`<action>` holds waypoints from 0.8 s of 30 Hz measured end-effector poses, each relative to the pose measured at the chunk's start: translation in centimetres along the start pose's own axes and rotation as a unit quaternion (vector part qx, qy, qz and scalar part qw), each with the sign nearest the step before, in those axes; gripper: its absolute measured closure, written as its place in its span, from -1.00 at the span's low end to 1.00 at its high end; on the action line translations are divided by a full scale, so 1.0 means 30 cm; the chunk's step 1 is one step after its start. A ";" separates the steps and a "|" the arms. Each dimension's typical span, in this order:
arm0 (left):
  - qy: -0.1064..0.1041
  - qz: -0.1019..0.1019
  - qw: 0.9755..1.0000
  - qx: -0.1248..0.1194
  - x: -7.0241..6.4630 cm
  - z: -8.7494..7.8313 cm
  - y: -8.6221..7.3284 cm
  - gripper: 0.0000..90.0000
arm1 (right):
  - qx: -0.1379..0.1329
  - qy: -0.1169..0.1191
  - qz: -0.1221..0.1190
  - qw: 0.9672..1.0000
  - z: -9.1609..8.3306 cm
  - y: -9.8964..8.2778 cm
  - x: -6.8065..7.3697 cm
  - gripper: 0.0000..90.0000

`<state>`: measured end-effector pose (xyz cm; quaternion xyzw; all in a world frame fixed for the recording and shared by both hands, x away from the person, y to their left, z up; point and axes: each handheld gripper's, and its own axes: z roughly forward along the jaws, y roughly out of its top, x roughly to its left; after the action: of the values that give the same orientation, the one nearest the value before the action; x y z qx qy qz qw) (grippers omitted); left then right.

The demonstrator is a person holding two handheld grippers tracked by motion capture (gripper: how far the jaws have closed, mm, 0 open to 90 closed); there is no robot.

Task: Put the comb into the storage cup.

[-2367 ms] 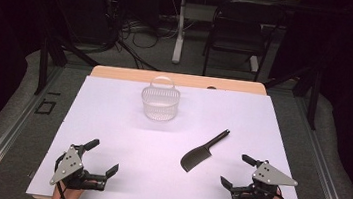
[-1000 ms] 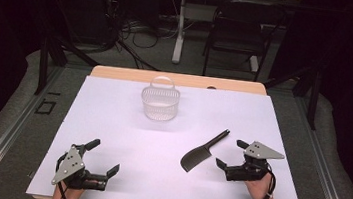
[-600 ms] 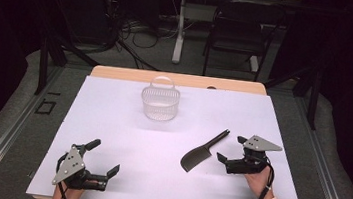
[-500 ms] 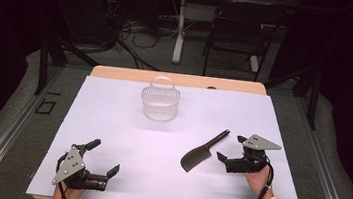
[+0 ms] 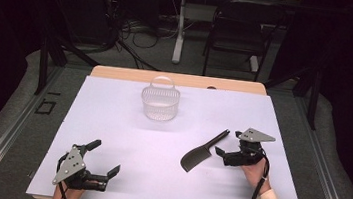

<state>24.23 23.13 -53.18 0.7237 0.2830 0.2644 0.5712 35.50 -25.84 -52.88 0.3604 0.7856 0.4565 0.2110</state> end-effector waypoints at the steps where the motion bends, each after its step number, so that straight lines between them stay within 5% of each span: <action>1: 0.000 0.000 1.000 0.000 0.000 0.000 0.000 -0.99 | 0.000 0.000 0.000 1.000 0.000 0.000 0.000 -1.00; 24: -0.003 -0.001 1.000 0.000 0.000 0.002 0.000 -0.99 | -0.006 -0.006 0.005 1.000 0.062 0.038 -0.067 -1.00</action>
<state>24.26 23.09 -53.20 0.7241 0.2818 0.2618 0.5725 38.46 -25.95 -52.81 0.3658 0.7796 0.4606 0.2152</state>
